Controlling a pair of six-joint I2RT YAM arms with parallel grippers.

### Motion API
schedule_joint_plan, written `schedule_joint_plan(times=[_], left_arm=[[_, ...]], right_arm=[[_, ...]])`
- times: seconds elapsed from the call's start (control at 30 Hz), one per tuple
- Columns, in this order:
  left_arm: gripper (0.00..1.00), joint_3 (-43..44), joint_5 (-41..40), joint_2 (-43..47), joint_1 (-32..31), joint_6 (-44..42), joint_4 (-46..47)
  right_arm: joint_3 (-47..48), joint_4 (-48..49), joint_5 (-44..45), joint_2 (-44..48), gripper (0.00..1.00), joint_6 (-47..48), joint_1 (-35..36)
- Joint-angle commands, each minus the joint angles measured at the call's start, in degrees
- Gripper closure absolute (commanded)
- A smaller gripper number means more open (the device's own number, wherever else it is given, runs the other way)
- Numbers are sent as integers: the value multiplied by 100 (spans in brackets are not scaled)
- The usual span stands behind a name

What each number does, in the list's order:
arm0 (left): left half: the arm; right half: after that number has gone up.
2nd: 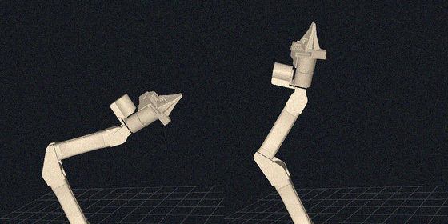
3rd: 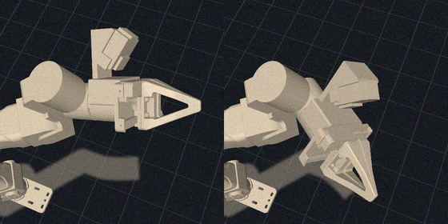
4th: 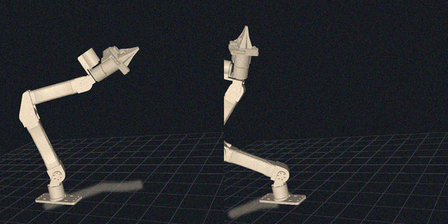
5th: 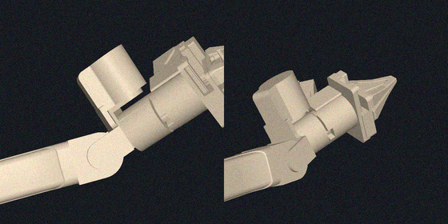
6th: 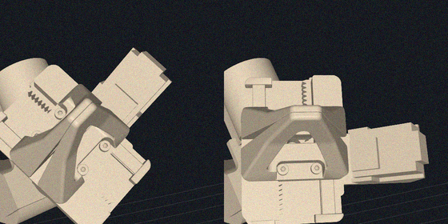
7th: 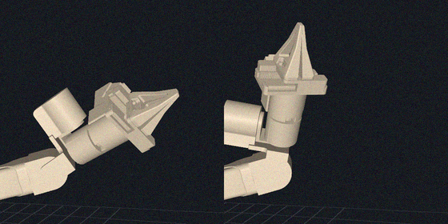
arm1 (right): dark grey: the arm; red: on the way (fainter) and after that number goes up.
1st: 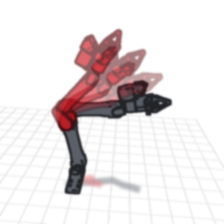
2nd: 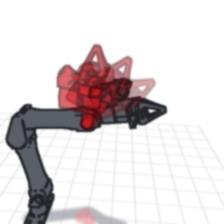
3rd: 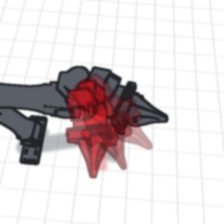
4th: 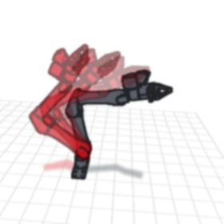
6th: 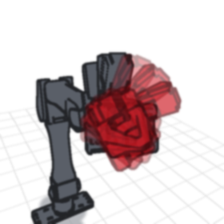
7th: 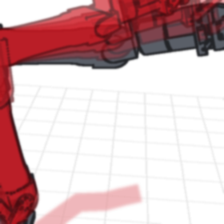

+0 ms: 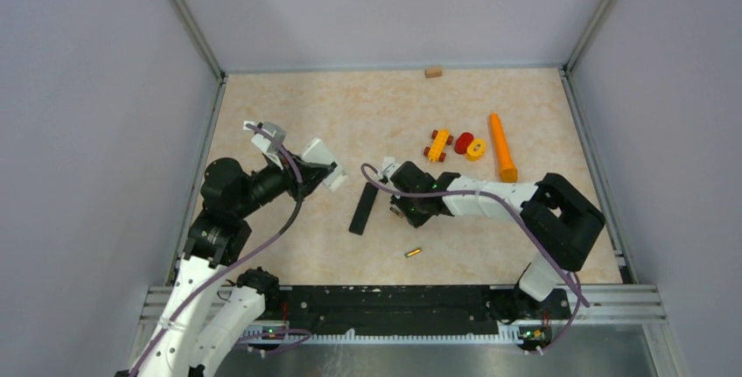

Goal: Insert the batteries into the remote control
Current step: Pick up the battery from the center of the board, then load the battery into the remote control.

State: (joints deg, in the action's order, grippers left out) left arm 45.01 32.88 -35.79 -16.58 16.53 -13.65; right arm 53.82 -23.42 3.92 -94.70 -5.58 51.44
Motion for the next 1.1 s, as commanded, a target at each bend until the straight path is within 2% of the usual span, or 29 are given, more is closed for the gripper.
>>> schedule_joint_plan(times=[0.0,0.1,0.27,0.4,0.53,0.63,0.77,1.07], left_arm=[[100,247,-393,144,15,-3,275],[100,249,-498,155,14,10,280],[100,211,-531,56,15,445,591],[100,-98,-965,-72,14,1547,1553],[100,-737,-1178,-470,7,3144,3281],[100,-1011,-1423,-871,-22,3976,4327],[100,-1015,-1924,-1307,-244,4534,4765],[100,-1567,-2749,-1953,-598,5400,6239]], right_arm=[[293,-28,200,2,96,-68,-37],[258,35,195,304,100,-225,-35],[300,55,147,1241,100,-794,-113],[565,206,205,2153,100,-1832,-193],[960,540,328,2689,100,-2992,-223],[1275,817,442,2699,100,-4045,-222],[1430,1463,589,2633,100,-4967,-177],[2540,940,1404,1764,100,-5224,-22]])
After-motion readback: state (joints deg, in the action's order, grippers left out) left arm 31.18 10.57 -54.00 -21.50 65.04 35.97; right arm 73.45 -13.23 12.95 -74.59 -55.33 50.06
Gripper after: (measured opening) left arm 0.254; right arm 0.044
